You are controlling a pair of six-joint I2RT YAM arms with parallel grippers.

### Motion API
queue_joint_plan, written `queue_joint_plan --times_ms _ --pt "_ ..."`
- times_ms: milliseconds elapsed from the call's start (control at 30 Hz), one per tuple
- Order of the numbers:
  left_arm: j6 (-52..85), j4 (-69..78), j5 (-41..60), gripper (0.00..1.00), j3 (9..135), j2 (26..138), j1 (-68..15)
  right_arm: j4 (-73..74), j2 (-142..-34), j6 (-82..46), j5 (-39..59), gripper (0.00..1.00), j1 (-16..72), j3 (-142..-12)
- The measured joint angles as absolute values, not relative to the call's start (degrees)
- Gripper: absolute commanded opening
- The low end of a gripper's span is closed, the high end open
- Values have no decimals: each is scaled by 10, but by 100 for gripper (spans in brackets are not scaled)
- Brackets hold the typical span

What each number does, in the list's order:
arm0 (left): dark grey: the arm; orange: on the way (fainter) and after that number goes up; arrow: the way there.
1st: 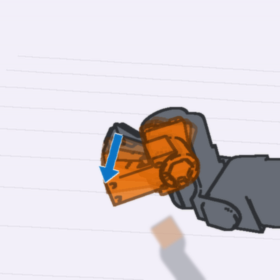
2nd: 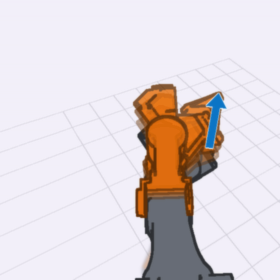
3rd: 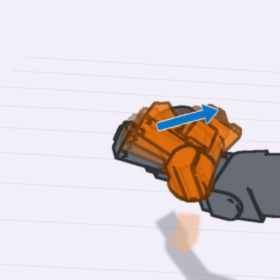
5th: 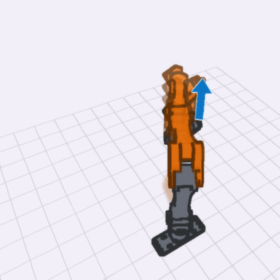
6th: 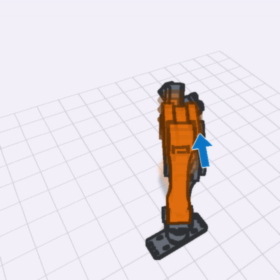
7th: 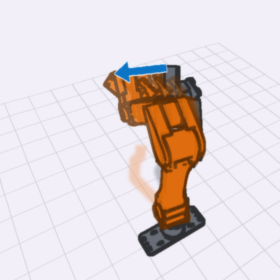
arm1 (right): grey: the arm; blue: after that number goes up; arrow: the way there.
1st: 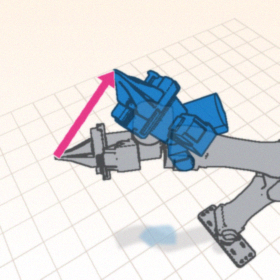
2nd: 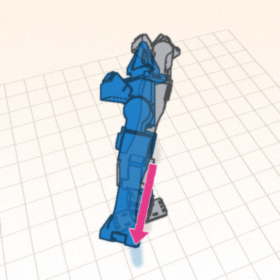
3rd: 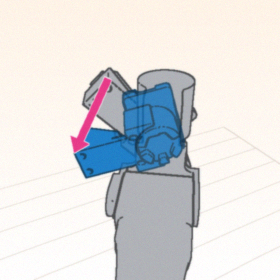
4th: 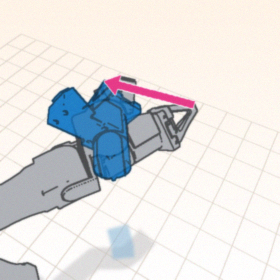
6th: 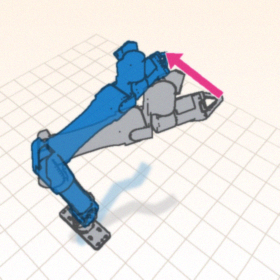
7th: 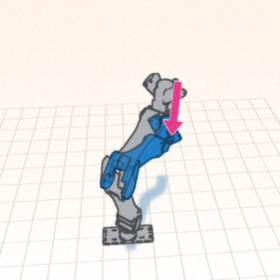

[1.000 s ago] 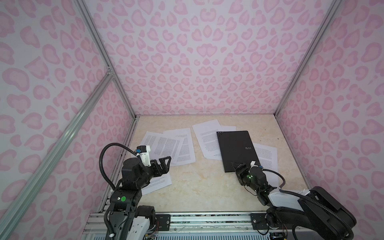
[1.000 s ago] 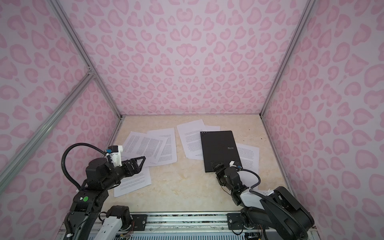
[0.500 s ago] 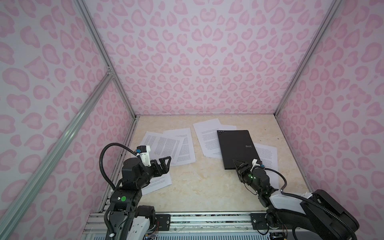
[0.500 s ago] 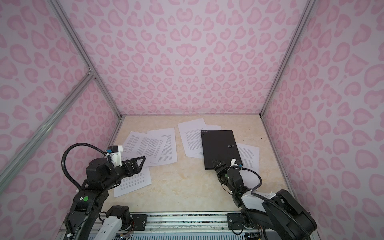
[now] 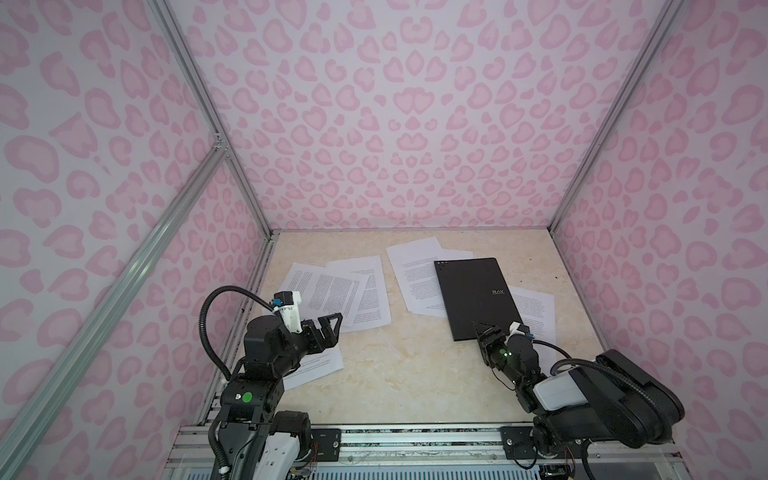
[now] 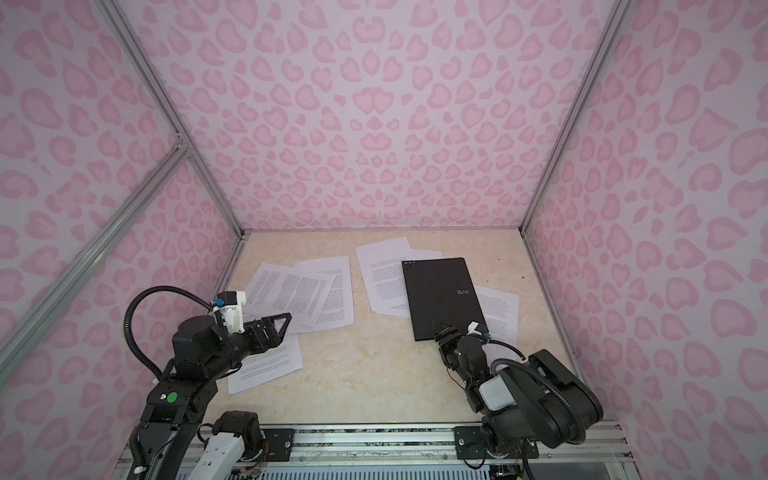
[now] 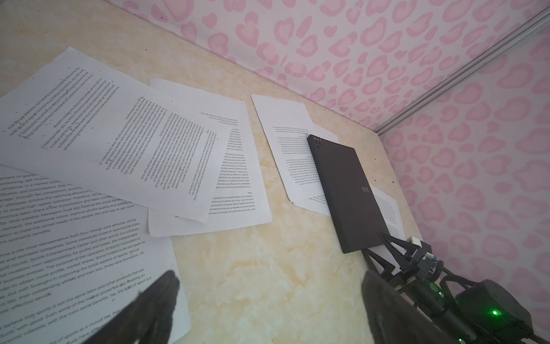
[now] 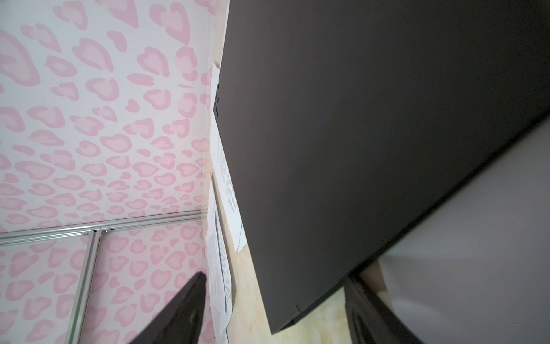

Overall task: Put the files into the folder
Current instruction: 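Move the right gripper to the black folder's cover edge and grip it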

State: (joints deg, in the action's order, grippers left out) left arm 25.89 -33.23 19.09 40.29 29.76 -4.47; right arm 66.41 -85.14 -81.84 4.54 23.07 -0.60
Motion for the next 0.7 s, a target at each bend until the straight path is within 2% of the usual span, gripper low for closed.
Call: queue_joint_plan --times_ms 167,267,700 --pt "259 -332 191 97 402 298 -45 800 -966 -828 53 62 225 -5" --pt "259 -332 191 97 402 299 -45 848 -1011 -830 61 60 223 -12" --pt "259 -331 191 97 402 305 -44 872 -1040 -815 71 54 182 -33"
